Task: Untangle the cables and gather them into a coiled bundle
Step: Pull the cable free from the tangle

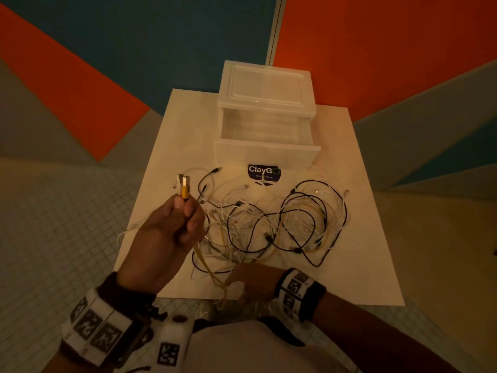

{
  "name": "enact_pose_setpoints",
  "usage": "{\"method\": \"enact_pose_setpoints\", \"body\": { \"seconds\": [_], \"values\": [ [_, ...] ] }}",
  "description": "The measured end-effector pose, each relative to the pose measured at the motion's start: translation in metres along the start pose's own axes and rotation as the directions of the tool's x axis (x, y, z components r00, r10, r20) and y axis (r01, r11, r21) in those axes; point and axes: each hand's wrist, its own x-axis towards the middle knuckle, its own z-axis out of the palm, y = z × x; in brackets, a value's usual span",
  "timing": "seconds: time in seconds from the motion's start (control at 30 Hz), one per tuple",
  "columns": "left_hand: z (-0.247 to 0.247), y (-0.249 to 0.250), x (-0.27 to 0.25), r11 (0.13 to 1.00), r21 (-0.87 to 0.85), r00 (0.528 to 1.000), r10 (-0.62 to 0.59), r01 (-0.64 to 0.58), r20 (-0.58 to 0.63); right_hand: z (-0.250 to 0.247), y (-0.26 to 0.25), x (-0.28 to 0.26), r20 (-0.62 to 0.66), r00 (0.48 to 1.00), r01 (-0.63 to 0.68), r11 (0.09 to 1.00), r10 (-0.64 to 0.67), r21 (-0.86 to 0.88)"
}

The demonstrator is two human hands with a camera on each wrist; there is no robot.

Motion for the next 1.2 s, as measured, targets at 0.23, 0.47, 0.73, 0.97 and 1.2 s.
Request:
{"method": "enact_pose_setpoints", "body": {
  "seconds": [0.23, 0.47, 0.73, 0.97, 1.2],
  "values": [
    [-0.011, -0.011, 0.003, 0.996, -0.031, 0.996, -0.086, 0.085, -0.026, 0.006, 0.081, -0.021, -0.472, 0.729, -0.570, 0.821, 0.496, -0.017],
    [-0.004, -0.019, 0.019, 0.992, -0.038, 0.990, -0.124, 0.122, -0.060, -0.019, 0.093, -0.042, -0.648, 0.633, -0.402, 0.895, 0.423, 0.193],
    [0.014, -0.039, 0.046, 0.991, 0.101, 0.992, -0.082, 0.091, -0.094, -0.100, -0.027, -0.103, -0.930, 0.338, 0.278, 0.929, 0.144, 0.245],
    [0.033, -0.045, 0.051, 0.988, 0.134, 0.990, -0.067, 0.083, -0.124, -0.091, -0.059, -0.066, -0.913, 0.399, 0.152, 0.977, 0.080, 0.152],
    [0.033, -0.049, 0.047, 0.988, 0.143, 0.990, -0.033, 0.052, -0.137, -0.087, -0.068, -0.066, -0.900, 0.433, 0.120, 0.986, 0.053, 0.116]
  ]
}}
